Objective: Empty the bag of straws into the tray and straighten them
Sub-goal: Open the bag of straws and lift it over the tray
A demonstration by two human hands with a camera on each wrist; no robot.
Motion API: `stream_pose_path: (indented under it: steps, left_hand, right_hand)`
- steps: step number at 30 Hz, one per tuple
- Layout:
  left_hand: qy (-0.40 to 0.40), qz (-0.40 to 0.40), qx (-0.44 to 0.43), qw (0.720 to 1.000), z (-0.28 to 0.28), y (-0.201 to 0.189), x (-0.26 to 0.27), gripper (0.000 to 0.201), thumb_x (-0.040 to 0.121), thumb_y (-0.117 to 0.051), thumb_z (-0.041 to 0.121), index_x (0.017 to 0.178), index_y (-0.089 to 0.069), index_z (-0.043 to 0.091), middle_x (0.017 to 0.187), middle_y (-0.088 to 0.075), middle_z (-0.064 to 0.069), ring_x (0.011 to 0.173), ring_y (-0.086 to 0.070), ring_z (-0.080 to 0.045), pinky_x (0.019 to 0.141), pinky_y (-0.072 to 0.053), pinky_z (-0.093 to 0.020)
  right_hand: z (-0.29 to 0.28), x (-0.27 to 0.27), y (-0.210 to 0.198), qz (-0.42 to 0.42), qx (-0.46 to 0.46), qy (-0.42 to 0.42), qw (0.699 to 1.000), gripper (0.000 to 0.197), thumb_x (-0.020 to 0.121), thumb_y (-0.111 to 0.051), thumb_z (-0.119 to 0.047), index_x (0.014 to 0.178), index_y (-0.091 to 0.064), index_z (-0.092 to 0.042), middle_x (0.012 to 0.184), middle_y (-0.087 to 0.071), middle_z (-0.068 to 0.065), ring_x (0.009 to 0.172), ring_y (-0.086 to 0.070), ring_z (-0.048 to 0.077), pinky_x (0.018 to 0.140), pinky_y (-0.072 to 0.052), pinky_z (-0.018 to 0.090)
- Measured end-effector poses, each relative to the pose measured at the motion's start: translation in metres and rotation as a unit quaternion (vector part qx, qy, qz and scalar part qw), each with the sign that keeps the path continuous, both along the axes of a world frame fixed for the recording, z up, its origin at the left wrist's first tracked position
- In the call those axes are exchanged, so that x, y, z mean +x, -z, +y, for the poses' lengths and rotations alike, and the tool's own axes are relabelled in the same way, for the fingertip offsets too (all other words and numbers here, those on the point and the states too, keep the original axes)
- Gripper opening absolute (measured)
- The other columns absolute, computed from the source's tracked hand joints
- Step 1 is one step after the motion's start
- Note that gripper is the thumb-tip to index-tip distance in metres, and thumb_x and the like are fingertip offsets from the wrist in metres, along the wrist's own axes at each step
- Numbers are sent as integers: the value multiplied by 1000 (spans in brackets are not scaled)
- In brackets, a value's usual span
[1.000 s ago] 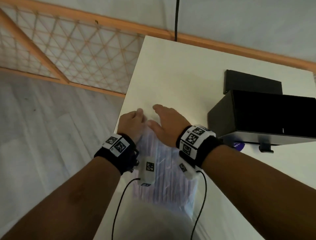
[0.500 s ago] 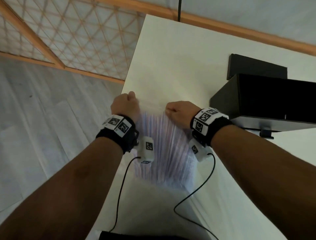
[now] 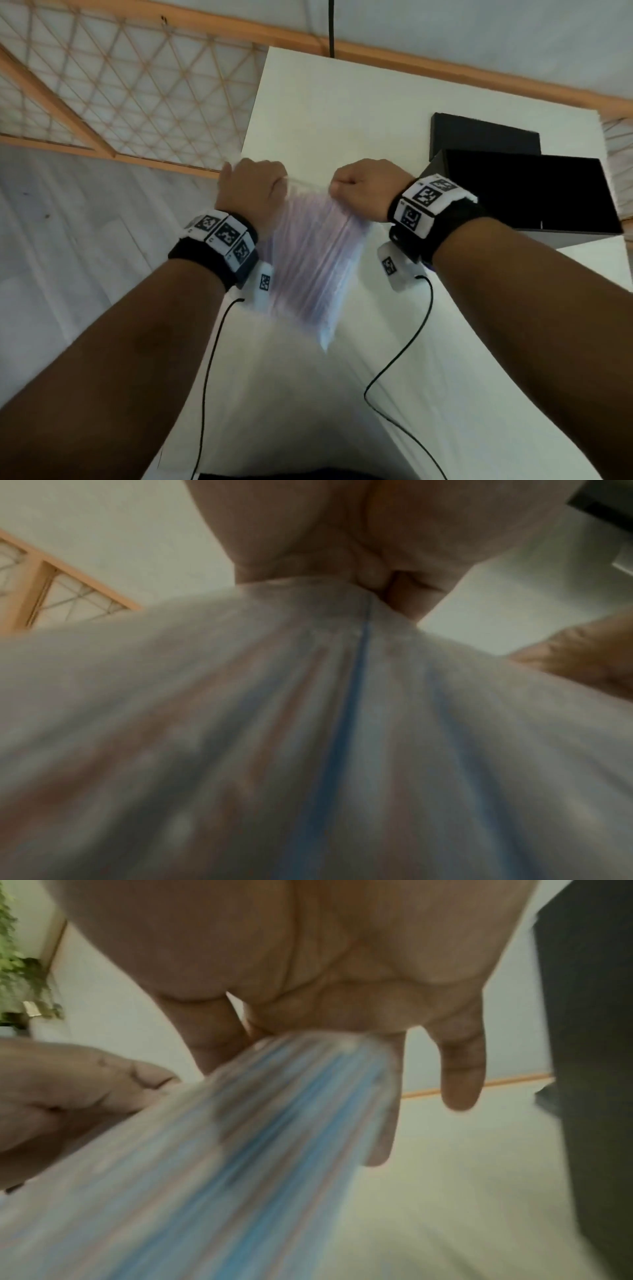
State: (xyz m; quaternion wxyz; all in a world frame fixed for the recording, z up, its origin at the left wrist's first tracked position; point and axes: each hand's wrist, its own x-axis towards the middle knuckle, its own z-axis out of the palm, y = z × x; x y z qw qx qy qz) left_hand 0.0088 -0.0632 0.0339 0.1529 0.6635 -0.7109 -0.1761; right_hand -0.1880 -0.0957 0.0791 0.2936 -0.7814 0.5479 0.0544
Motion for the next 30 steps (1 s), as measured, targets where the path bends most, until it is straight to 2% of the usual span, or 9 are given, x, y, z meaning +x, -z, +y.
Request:
stream_pose_path:
  steps: [3, 8, 12, 15, 18, 22, 25, 27, 30]
  left_hand:
    - [-26, 38, -35, 998, -9, -7, 3, 23, 93, -39, 20, 71, -48, 16, 61, -41, 8, 75, -47, -27, 95, -40, -54]
    - [-20, 92, -83, 992, -15, -30, -24, 19, 92, -33, 23, 78, -45, 18, 74, -48, 1, 84, -39, -24, 97, -39, -59]
    - [7, 135, -165, 977, -11, -52, -46, 25, 92, -33, 21, 82, -54, 13, 82, -57, -4, 95, -48, -31, 90, -42, -48]
    - [36, 125, -208, 969, 2, -51, -57, 26, 93, -38, 15, 90, -62, 5, 88, -62, -10, 99, -51, -35, 87, -39, -43]
    - [73, 98, -187, 975, 15, -41, -67, 32, 91, -36, 16, 96, -64, 2, 96, -65, -16, 102, -53, -40, 91, -41, -45]
    - [78, 142, -175, 971, 20, -50, -76, 28, 89, -52, 13, 112, -64, 3, 118, -62, -13, 116, -49, -28, 100, -42, -37]
    - [7, 187, -241, 952, 21, -68, -67, 41, 85, -61, 16, 124, -58, 3, 137, -47, -16, 127, -46, -25, 107, -41, -28]
    - [-114, 150, -288, 939, 19, -72, -51, 52, 91, -59, 29, 137, -50, 5, 145, -40, -20, 132, -41, -33, 108, -35, -36]
    - [-276, 265, -102, 918, 14, -65, -34, 79, 93, -40, 66, 157, -25, 23, 163, -23, -12, 146, -29, -36, 118, -23, -49]
  right_hand:
    - [-1, -20, -20, 42, -1, 69, 997, 26, 93, -49, -15, 101, -74, -14, 89, -68, 0, 83, -63, 23, 72, -46, 26]
    - [10, -40, -50, -16, -35, 185, 982, 24, 80, -53, -4, 74, -75, -11, 64, -73, 6, 62, -73, 19, 67, -63, 36]
    - [19, -62, -67, -173, -109, 282, 937, 18, 83, -60, -17, 97, -70, -16, 76, -71, 1, 66, -73, 21, 66, -63, 41]
    - [34, -68, -68, -273, -1, 359, 893, 32, 85, -66, -26, 112, -60, -9, 86, -70, 13, 61, -73, 28, 58, -62, 48]
    - [49, -64, -58, -244, 61, 347, 903, 32, 91, -59, -37, 102, -61, -7, 90, -72, 18, 62, -74, 30, 63, -62, 51]
    - [54, -55, -45, -239, 35, 336, 910, 29, 98, -47, -38, 108, -56, -13, 104, -66, 11, 72, -73, 29, 60, -63, 41]
    - [54, -57, -45, -246, 27, 338, 908, 27, 99, -45, -37, 107, -56, -14, 105, -64, 10, 77, -73, 30, 62, -63, 42]
    - [55, -61, -46, -247, 24, 346, 905, 26, 100, -43, -36, 103, -57, -14, 102, -65, 10, 73, -74, 30, 67, -63, 46]
    - [58, -66, -48, -255, 25, 350, 901, 28, 99, -40, -36, 98, -59, -15, 96, -69, 14, 68, -74, 29, 69, -62, 49]
